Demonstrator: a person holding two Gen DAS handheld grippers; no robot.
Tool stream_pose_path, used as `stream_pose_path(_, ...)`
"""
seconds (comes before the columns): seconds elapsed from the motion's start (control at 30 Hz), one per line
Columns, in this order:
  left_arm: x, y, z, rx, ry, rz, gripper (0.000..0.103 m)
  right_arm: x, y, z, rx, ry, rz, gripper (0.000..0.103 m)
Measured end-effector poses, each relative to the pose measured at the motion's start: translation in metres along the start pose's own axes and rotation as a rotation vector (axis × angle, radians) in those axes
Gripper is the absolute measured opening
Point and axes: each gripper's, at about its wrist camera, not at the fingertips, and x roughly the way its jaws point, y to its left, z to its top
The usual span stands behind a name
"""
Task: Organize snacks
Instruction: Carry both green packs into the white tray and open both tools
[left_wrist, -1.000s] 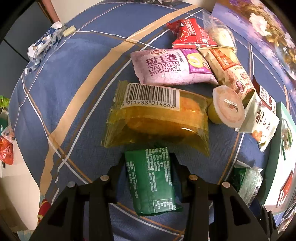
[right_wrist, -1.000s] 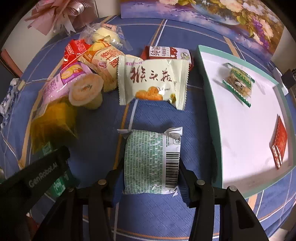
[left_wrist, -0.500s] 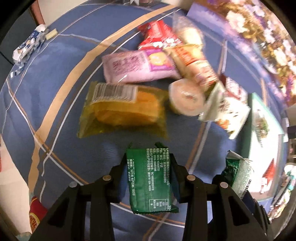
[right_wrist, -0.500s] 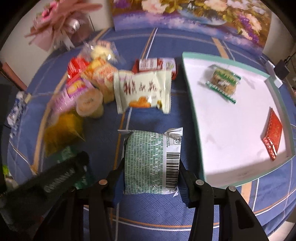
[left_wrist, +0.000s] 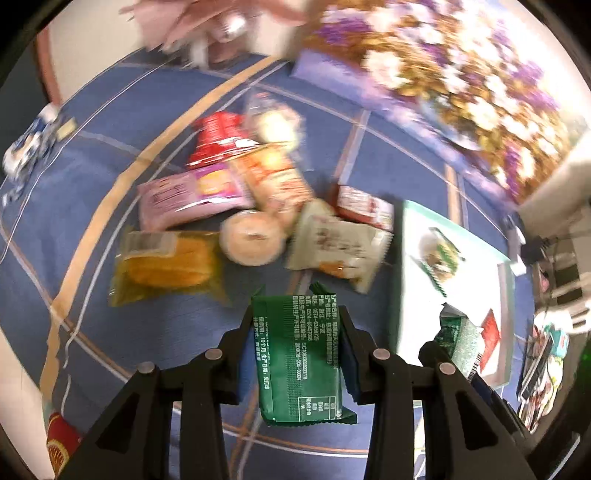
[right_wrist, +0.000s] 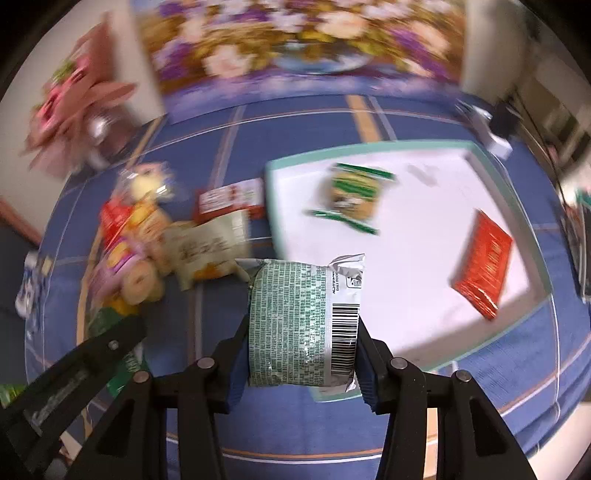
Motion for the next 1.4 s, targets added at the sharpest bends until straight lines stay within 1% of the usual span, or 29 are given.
stream_pose_path(0.1,0.000,-0.019,-0.001,0.052,-0.003,-0.030,0.041,0.002,-0.026,0.004,0.071,0.012,-0.028,0.052)
stream_pose_path(0.23,0.010,-0.037,0.001,0.114,-0.009,-0.053,0.041,0.006,-0.061,0.008,0.169,0.030,-0.025,0.052)
stream_pose_path(0.37,0.013,-0.061,-0.005,0.188,-0.018,-0.078,0.041,0.009,-0.094,0.010,0.245,0.043,-0.034,0.052)
stream_pose_path(0.53,0.016,-0.089,-0.010,0.279,-0.045,-0.100,0.041,0.007,-0.130,0.013,0.307,0.025,-0.051,0.052)
stream_pose_path(0.77,0.033,-0.112,-0.015,0.326,-0.037,-0.110,0.041,0.010,-0.174,0.017,0.388,0.011,-0.095,0.052)
stream_pose_path(0.97,0.046,-0.128,-0.019,0.383,-0.043,-0.101,0.041,0.015,-0.193,0.023,0.419,-0.016,-0.112,0.052)
stream_pose_path(1.2,0.065,-0.132,-0.018,0.385,-0.017,-0.083,0.041,0.025,-0.197,0.029,0.409,-0.026,-0.101,0.052)
stream_pose_path(1.3,0.067,-0.133,-0.018,0.378,-0.004,-0.101,0.041,0.030,-0.196,0.030,0.403,-0.022,-0.095,0.052)
stream_pose_path(1.4,0.064,-0.133,-0.017,0.382,-0.010,-0.098,0.041,0.035,-0.196,0.029,0.409,-0.005,-0.089,0.052)
